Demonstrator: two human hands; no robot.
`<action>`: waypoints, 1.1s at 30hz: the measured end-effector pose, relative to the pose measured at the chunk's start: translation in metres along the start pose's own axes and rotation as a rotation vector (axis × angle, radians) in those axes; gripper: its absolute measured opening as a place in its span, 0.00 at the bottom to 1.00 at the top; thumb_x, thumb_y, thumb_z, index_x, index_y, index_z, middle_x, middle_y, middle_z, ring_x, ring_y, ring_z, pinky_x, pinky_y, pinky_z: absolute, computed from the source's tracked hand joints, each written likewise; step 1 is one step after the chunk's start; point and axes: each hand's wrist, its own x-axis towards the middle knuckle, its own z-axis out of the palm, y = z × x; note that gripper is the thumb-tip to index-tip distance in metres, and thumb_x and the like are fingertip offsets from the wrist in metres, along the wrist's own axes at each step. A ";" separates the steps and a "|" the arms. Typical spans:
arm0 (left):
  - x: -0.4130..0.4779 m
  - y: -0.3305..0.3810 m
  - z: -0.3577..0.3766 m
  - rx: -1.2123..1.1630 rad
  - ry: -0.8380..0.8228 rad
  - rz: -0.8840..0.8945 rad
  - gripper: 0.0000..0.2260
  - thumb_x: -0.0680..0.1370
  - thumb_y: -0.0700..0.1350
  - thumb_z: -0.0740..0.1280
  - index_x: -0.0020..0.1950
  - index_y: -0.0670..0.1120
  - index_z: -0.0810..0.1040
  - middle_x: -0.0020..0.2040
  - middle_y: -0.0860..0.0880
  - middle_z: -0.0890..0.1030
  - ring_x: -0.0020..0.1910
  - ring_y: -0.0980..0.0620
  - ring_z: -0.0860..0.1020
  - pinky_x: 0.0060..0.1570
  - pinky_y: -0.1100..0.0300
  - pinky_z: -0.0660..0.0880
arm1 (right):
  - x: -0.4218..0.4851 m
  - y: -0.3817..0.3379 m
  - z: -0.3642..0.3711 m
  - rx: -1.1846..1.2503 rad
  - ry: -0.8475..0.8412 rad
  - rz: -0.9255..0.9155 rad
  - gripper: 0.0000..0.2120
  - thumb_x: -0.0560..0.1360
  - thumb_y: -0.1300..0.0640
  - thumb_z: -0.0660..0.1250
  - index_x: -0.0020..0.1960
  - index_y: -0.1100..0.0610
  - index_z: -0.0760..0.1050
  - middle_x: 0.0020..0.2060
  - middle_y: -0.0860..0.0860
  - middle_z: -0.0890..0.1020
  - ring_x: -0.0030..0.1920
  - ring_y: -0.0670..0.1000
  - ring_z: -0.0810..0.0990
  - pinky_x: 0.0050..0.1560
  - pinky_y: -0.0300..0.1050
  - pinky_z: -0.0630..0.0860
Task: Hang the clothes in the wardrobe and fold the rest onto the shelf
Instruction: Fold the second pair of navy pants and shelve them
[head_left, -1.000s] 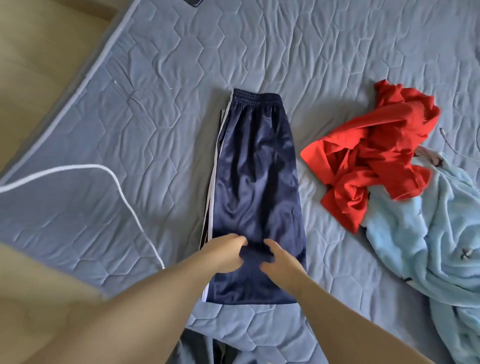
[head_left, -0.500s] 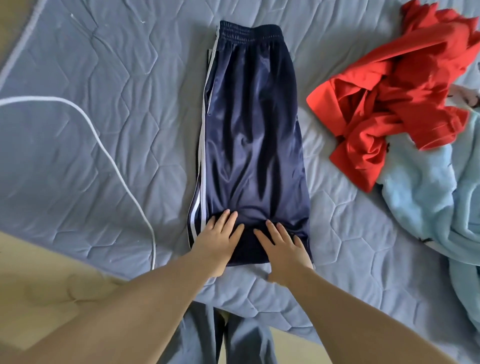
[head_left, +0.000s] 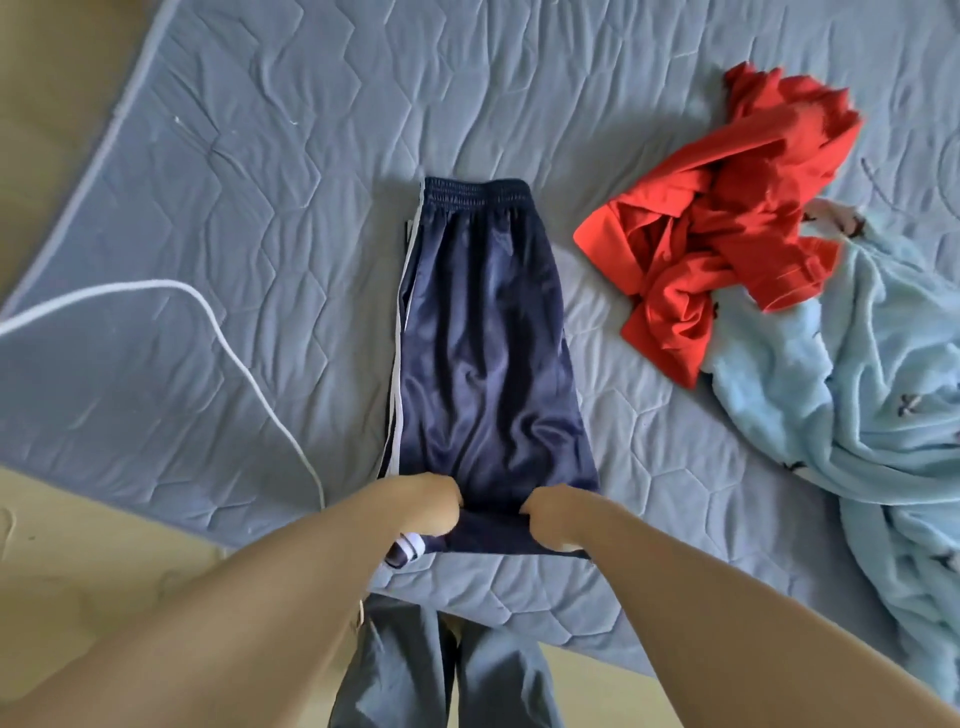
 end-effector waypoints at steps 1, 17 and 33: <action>-0.006 0.002 0.000 0.011 -0.061 -0.025 0.15 0.76 0.37 0.59 0.61 0.41 0.76 0.52 0.41 0.78 0.46 0.47 0.74 0.46 0.57 0.70 | -0.009 -0.002 0.000 0.023 -0.059 -0.006 0.19 0.76 0.65 0.55 0.65 0.59 0.72 0.63 0.57 0.75 0.59 0.58 0.73 0.54 0.45 0.67; -0.087 -0.019 -0.159 -0.210 0.521 0.067 0.09 0.71 0.38 0.58 0.32 0.49 0.69 0.34 0.49 0.72 0.35 0.48 0.72 0.31 0.60 0.65 | -0.070 0.003 -0.125 0.077 0.822 0.140 0.07 0.74 0.54 0.58 0.49 0.55 0.69 0.52 0.55 0.79 0.56 0.58 0.75 0.51 0.49 0.62; -0.030 -0.059 -0.245 -0.092 1.199 -0.036 0.26 0.78 0.52 0.61 0.75 0.56 0.56 0.74 0.48 0.59 0.72 0.44 0.58 0.64 0.48 0.62 | -0.009 0.004 -0.217 0.240 1.237 0.268 0.24 0.81 0.49 0.52 0.75 0.43 0.51 0.76 0.48 0.52 0.74 0.57 0.52 0.70 0.55 0.51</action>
